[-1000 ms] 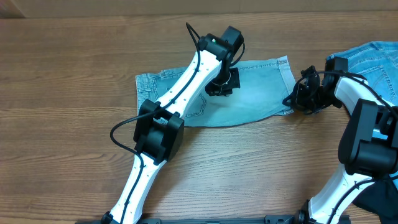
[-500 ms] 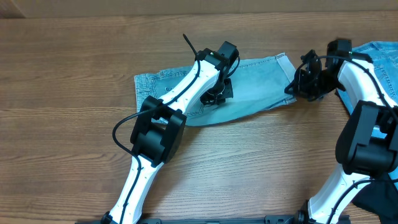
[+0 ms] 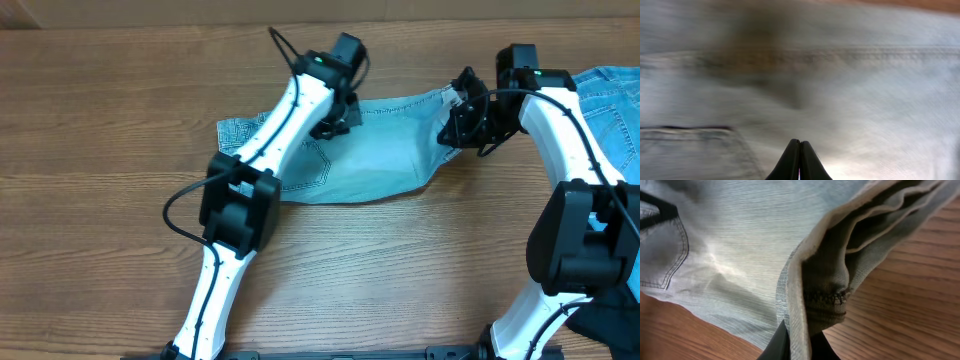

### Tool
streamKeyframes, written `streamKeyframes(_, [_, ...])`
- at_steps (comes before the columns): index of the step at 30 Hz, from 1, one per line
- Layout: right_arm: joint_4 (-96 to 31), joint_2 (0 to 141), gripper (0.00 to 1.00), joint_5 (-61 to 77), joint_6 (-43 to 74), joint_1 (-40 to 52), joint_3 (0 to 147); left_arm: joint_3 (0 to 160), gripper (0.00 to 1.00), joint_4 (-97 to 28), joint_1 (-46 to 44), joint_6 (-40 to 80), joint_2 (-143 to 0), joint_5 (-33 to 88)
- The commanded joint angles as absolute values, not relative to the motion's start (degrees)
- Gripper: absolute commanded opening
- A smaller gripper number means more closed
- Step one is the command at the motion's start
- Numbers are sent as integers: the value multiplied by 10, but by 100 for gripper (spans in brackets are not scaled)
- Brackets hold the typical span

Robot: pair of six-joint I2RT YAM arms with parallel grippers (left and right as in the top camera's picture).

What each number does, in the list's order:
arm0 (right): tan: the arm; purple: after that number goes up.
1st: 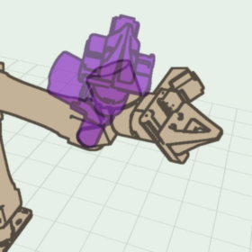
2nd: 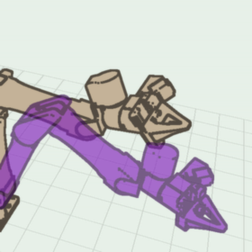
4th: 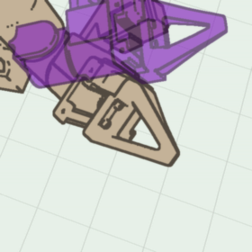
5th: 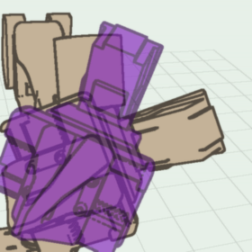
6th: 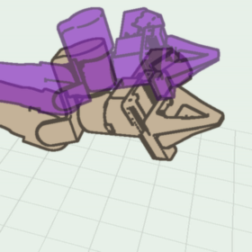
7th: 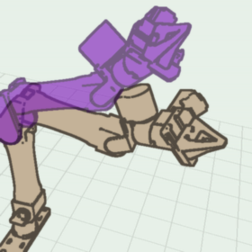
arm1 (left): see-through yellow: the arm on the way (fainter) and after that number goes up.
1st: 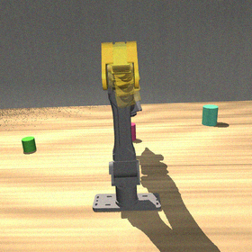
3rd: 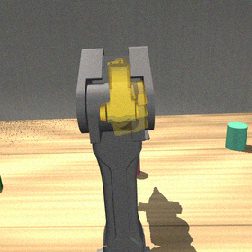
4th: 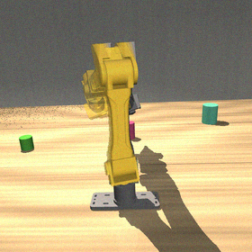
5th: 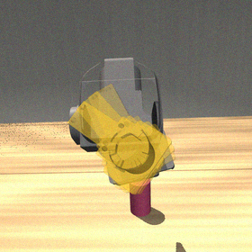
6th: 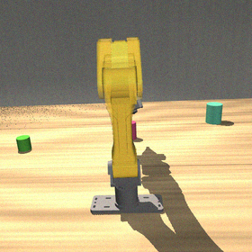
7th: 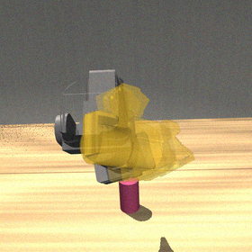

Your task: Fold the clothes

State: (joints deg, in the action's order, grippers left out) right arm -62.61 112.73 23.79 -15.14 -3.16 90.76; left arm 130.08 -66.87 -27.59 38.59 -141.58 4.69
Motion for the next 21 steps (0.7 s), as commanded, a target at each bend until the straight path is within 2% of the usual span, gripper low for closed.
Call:
streamKeyframes(1, [-628,1073,4,223,-166,-5,924,1320,4,-686,-231,372,-1425,46])
streamKeyframes(13, [-656,1058,4,210,-185,55,984,1290,4,-612,-241,384,-1425,73])
streamKeyframes(21, [-682,1059,4,199,-215,95,1028,1291,4,-606,-192,355,-1425,75])
